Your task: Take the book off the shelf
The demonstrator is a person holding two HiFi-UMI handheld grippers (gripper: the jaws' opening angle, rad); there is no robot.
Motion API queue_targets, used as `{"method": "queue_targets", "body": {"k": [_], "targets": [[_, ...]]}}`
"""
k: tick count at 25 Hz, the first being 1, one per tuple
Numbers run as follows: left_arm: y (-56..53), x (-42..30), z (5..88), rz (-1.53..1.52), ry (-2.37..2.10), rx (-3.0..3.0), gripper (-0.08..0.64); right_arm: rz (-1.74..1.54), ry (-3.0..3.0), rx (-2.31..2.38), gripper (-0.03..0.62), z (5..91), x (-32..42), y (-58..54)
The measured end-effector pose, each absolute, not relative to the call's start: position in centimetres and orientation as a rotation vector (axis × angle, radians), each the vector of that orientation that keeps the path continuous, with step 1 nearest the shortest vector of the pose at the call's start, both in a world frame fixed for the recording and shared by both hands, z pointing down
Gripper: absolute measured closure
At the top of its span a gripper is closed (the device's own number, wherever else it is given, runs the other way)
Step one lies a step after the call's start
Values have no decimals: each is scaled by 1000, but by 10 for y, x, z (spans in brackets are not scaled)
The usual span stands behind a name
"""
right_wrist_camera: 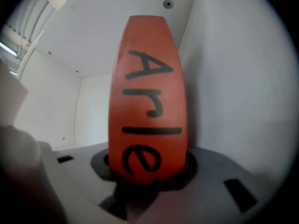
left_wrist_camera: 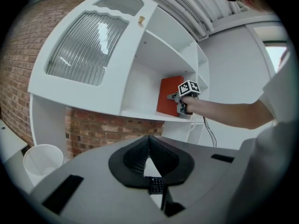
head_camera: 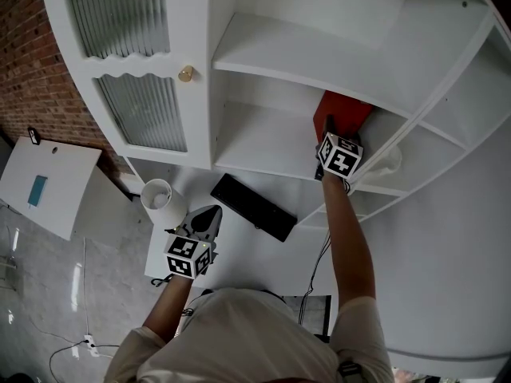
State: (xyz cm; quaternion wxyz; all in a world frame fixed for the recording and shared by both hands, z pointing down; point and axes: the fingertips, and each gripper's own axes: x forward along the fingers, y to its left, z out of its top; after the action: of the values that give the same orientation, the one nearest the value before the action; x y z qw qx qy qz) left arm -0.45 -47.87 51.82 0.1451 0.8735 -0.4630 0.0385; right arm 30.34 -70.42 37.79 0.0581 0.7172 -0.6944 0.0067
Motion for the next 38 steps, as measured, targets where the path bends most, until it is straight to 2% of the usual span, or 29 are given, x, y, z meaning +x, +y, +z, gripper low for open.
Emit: {"method": "queue_targets", "body": {"k": [17,38], "targets": [[-441,-22,511,78,-1260,2576,566,31,-2113,2202,433,366,295,-620],[-398,-10,519,141,-894,2730,566,64,-2035,2268,433,380,271,-470]]}}
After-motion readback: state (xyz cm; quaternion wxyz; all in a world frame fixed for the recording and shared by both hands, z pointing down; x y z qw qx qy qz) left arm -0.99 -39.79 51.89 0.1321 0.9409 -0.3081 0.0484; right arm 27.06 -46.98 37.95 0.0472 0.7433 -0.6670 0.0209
